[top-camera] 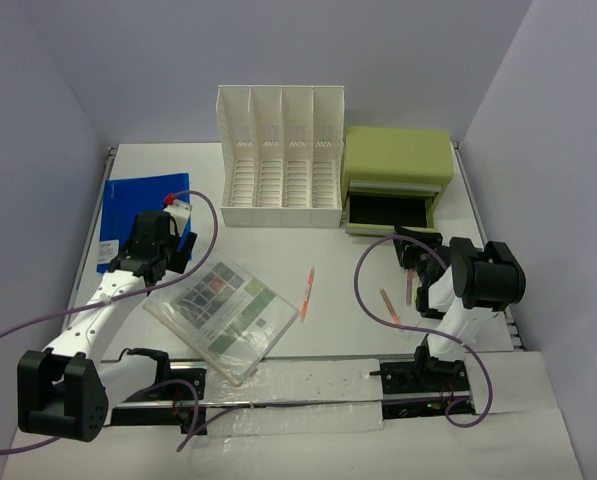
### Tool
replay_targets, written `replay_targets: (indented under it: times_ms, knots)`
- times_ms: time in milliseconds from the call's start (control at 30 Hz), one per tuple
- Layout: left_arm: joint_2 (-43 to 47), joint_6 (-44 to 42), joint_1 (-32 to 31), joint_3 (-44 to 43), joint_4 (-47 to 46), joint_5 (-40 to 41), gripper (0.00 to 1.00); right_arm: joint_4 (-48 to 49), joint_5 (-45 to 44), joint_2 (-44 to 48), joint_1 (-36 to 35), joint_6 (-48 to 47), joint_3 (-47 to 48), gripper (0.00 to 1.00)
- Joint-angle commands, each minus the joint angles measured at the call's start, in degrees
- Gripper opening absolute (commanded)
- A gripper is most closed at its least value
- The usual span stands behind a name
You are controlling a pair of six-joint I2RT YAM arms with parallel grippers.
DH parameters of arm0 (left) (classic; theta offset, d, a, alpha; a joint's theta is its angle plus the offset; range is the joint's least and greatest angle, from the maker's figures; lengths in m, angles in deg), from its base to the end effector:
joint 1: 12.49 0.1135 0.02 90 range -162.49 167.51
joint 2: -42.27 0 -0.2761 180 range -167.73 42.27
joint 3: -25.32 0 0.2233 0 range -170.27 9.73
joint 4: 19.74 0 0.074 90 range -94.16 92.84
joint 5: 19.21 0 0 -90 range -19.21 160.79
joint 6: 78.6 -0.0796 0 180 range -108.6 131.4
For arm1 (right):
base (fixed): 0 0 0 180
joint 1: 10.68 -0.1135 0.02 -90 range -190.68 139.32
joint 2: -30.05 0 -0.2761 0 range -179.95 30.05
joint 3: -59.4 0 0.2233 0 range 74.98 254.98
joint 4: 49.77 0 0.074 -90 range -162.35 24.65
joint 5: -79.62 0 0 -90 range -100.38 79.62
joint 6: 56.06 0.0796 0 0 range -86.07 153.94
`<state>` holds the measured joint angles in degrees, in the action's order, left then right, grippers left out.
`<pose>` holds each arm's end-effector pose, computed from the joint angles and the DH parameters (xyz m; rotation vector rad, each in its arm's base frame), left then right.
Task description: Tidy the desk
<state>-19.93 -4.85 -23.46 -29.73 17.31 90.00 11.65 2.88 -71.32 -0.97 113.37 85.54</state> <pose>0.2207 -0.0161 0.2259 0.3853 2.2973 0.4380 0.2775 -0.0290 0.1321 1.2305 1.4999 1.0500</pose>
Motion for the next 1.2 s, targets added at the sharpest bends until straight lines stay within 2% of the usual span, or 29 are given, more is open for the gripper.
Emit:
replay_targets:
  times_ms: [0, 100, 267, 333, 433, 567, 633, 800, 900, 933, 1000, 1167]
  knots:
    - [1.38, -0.01, -0.29, -1.20, 0.07, -0.93, 0.99, 0.78, 0.72, 2.33, 0.48, -2.54, -1.12, 0.64]
    - [1.47, -0.01, -0.29, -1.23, 0.07, -1.10, 0.99, -1.01, 0.72, 4.73, 0.48, -3.38, -1.83, 0.73]
    - [1.56, -0.01, -0.29, -1.23, 0.16, -1.37, 0.99, -5.86, 0.19, 11.34, 0.48, -6.22, -4.32, 0.74]
    - [1.73, -0.10, -0.29, -1.14, 0.16, -1.37, 0.99, -11.90, -0.33, 17.73, 0.39, -8.39, -4.93, 0.74]
    - [1.82, -0.01, -0.29, -1.31, 0.16, -1.38, 0.99, -35.77, -2.97, 30.54, -2.99, -19.57, -1.79, 0.74]
    - [1.82, -0.01, -0.29, -1.09, 0.07, -1.00, 0.99, -63.98, -23.26, 49.86, -16.68, -36.55, 7.66, 0.74]
    - [1.82, -0.10, -0.29, -1.05, -0.07, -0.57, 0.99, -75.33, -28.54, 54.15, -22.11, -42.90, 13.75, 0.73]
    - [2.46, -0.16, -0.29, -0.88, -0.17, 0.04, 0.99, -94.48, -23.99, 50.02, -23.88, -52.18, 24.95, 0.72]
    - [2.78, -0.11, -0.29, -0.88, -0.20, -0.30, 0.99, -105.87, -19.56, 43.46, -27.15, -56.50, 31.76, 0.72]
    - [2.71, -0.10, -0.29, -0.80, -0.20, -0.31, 0.99, -106.53, -19.50, 41.44, -27.29, -56.58, 31.98, 0.72]
    - [2.50, -0.03, -0.29, -0.97, -0.09, -0.42, 0.99, -115.06, -20.72, 34.88, -30.76, -58.17, 36.78, 0.73]
    - [2.38, -0.15, -0.29, -0.76, -0.25, -0.08, 0.99, -119.86, -22.36, 26.59, -35.31, -56.35, 40.42, 0.72]
